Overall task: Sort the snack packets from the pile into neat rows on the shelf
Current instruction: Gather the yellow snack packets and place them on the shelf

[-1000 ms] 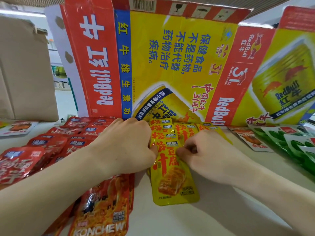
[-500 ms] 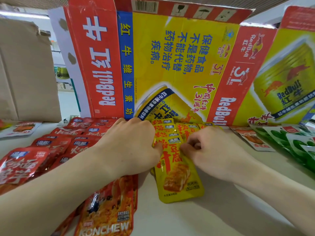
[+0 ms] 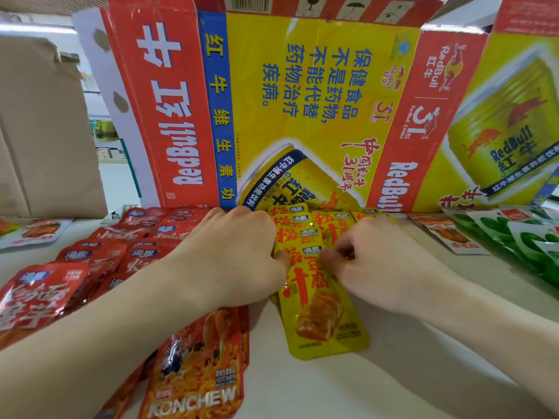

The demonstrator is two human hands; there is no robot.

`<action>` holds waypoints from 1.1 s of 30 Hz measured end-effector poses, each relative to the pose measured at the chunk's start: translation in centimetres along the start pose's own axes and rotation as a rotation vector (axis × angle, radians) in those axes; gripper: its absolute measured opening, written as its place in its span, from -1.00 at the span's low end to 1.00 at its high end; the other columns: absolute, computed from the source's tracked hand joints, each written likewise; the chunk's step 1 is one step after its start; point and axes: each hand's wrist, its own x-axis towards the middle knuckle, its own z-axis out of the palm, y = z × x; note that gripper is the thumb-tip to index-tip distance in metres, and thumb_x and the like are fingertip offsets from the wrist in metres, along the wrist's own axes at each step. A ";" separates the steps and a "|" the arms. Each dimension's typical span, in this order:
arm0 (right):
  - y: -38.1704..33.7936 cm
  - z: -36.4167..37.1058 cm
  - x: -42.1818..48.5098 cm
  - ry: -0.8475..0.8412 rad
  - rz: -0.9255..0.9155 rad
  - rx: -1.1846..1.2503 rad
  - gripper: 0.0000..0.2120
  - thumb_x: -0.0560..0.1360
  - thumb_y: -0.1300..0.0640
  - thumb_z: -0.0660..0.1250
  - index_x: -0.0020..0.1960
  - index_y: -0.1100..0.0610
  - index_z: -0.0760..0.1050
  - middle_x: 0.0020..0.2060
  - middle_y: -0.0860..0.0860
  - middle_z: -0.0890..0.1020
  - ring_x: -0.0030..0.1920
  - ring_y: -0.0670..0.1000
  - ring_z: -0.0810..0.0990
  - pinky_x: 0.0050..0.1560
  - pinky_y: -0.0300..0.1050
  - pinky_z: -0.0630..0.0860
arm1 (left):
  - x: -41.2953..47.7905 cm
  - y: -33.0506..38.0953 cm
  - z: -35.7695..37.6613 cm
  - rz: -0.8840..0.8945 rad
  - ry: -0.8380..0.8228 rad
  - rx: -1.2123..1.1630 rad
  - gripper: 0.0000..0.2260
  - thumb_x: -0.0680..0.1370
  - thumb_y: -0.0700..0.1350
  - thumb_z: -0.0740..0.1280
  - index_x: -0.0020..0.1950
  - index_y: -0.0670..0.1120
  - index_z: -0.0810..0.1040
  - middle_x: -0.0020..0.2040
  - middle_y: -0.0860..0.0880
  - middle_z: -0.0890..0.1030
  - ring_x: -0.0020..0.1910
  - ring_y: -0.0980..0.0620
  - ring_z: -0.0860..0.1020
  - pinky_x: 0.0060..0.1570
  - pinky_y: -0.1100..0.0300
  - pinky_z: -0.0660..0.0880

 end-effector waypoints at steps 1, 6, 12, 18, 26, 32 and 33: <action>0.0 0.0 0.0 -0.001 -0.007 -0.002 -0.54 0.51 -0.07 0.31 -0.46 0.17 0.39 -0.57 0.01 0.35 -0.47 0.04 0.37 -0.45 -0.10 0.27 | 0.0 -0.1 0.1 0.003 0.000 -0.006 -0.64 0.57 0.10 0.24 -0.36 -0.06 0.38 -0.39 0.03 0.40 -0.37 0.06 0.40 -0.31 0.17 0.22; 0.0 0.2 0.1 -0.002 -0.067 -0.002 -0.59 0.52 -0.03 0.31 -0.41 0.19 0.43 -0.55 0.03 0.38 -0.44 0.05 0.40 -0.42 -0.01 0.33 | 0.1 -0.5 0.2 -0.013 0.032 -0.032 -0.68 0.57 0.05 0.25 -0.33 -0.07 0.41 -0.37 0.00 0.44 -0.31 0.02 0.47 -0.37 0.23 0.21; 0.2 0.3 0.3 0.039 -0.094 -0.002 -0.59 0.52 -0.01 0.31 -0.43 0.18 0.41 -0.55 0.04 0.39 -0.44 0.06 0.41 -0.45 -0.01 0.32 | 0.2 -0.5 0.4 -0.005 0.026 -0.019 -0.69 0.57 0.04 0.24 -0.33 -0.06 0.40 -0.37 0.01 0.44 -0.32 0.01 0.46 -0.26 0.14 0.25; 0.1 0.1 0.0 0.071 -0.098 -0.033 -0.71 0.50 -0.03 0.27 -0.27 0.13 0.57 -0.40 0.01 0.56 -0.33 0.04 0.53 -0.33 0.02 0.53 | 0.2 -0.5 0.2 -0.005 0.067 0.010 -0.67 0.58 0.05 0.22 -0.34 -0.06 0.39 -0.37 -0.01 0.43 -0.32 0.02 0.45 -0.30 0.17 0.22; 0.2 0.5 0.1 0.000 -0.107 -0.009 -0.73 0.46 0.02 0.27 -0.30 0.18 0.53 -0.46 0.05 0.52 -0.39 0.06 0.51 -0.36 0.10 0.51 | 0.2 -0.5 0.3 -0.004 0.030 0.035 -0.66 0.58 0.03 0.22 -0.36 -0.05 0.33 -0.37 -0.01 0.40 -0.33 0.03 0.40 -0.16 0.12 0.26; 0.4 0.5 0.3 0.043 -0.098 -0.041 -0.67 0.48 0.03 0.29 -0.39 0.19 0.43 -0.51 0.04 0.44 -0.40 0.09 0.47 -0.40 0.07 0.48 | 0.2 -0.5 0.5 0.016 0.020 0.027 -0.66 0.57 0.02 0.23 -0.37 -0.05 0.31 -0.39 0.01 0.38 -0.36 0.04 0.37 -0.12 0.11 0.23; 0.4 0.5 0.3 0.046 -0.099 -0.046 -0.66 0.47 0.03 0.29 -0.40 0.20 0.42 -0.52 0.04 0.43 -0.41 0.09 0.47 -0.40 0.07 0.48 | 0.2 -0.5 0.6 0.024 0.025 0.032 -0.66 0.57 0.02 0.23 -0.37 -0.04 0.31 -0.38 0.02 0.38 -0.35 0.05 0.37 -0.10 0.11 0.24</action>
